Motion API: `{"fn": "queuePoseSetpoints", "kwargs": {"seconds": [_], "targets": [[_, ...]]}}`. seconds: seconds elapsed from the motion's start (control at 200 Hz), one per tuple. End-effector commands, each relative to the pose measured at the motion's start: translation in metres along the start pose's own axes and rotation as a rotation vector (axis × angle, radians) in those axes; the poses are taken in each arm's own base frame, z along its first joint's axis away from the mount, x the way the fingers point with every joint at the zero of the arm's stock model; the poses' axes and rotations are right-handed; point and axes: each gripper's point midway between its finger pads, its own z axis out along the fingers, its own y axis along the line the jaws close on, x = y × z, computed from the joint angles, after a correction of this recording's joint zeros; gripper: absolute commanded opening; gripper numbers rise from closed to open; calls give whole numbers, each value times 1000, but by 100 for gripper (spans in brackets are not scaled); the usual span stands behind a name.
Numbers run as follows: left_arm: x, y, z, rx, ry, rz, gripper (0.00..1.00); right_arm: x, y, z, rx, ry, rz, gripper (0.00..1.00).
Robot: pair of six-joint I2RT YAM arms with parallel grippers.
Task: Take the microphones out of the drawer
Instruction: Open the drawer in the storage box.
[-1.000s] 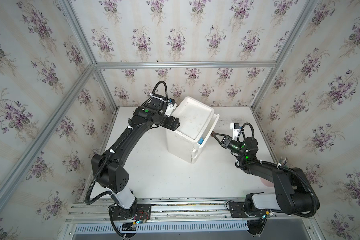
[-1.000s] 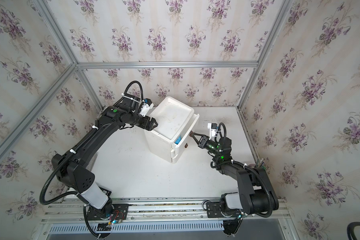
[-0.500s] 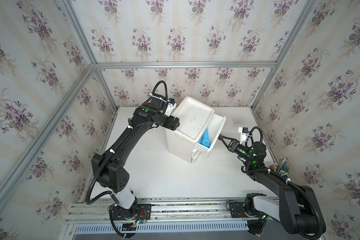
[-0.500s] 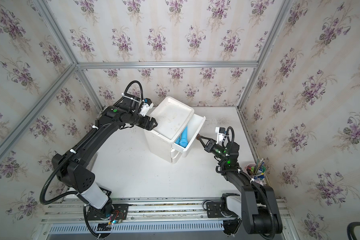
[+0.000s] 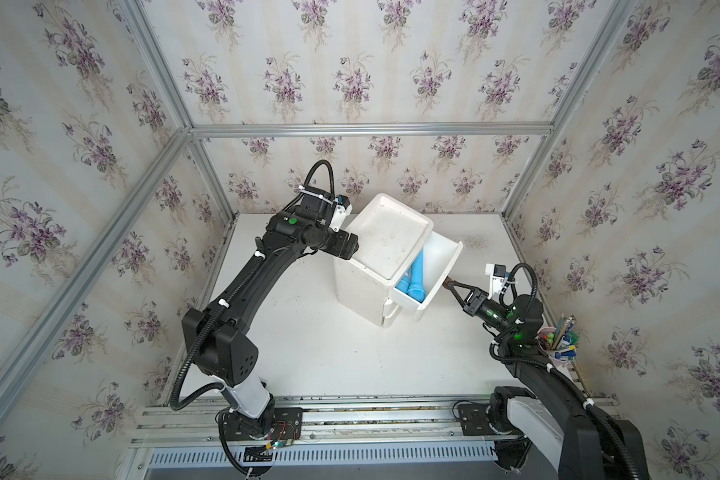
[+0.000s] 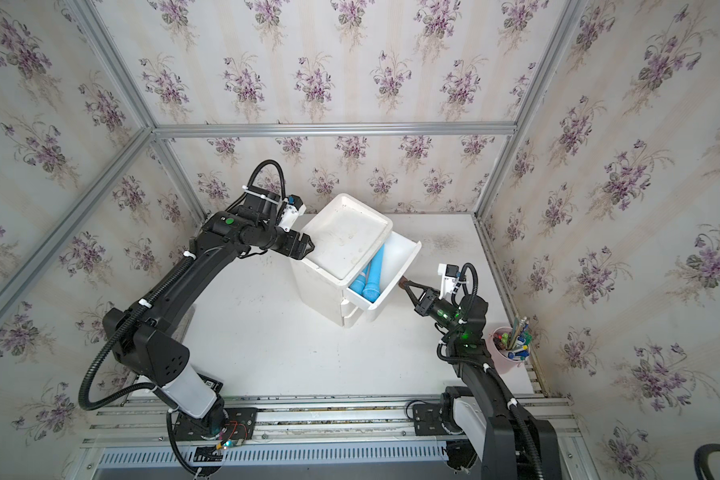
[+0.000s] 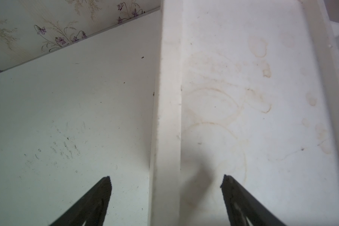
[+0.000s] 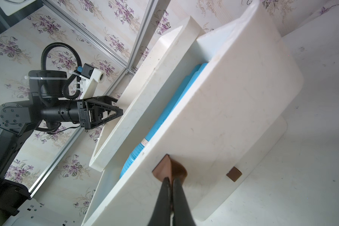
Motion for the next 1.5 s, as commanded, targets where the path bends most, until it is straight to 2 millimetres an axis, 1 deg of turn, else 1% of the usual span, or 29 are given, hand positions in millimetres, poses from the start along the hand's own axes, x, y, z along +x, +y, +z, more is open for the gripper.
{"fn": "queuePoseSetpoints", "kwargs": {"seconds": [0.0,0.145,0.235,0.33,0.42,0.515,0.714,0.879,1.114,1.294,1.494], "targets": [[12,5,-4,-29,48,25,90,2,-10,-4,58,-6,15,0],[13,9,-3,-53,54,31,90,-2,-5,-5,50,-14,3,0],[13,22,-7,-124,56,25,90,-4,-2,-6,43,-19,-10,0],[12,40,-11,-232,67,30,90,-4,4,-7,21,-19,-39,0],[12,53,-16,-301,80,34,91,-3,1,-7,32,-11,-36,0],[10,58,-20,-320,74,29,91,0,-3,-7,47,-5,-29,0],[3,54,-24,-292,51,29,91,-4,0,-10,66,-18,-56,0],[6,54,-21,-294,60,27,91,-7,3,-13,84,-28,-78,0],[5,53,-24,-286,53,27,92,-10,5,-16,101,-38,-94,0],[5,49,-20,-262,57,24,92,-11,15,-19,69,-53,-118,0],[6,46,-16,-240,61,17,92,-3,34,-25,-25,-54,-166,0]]}}
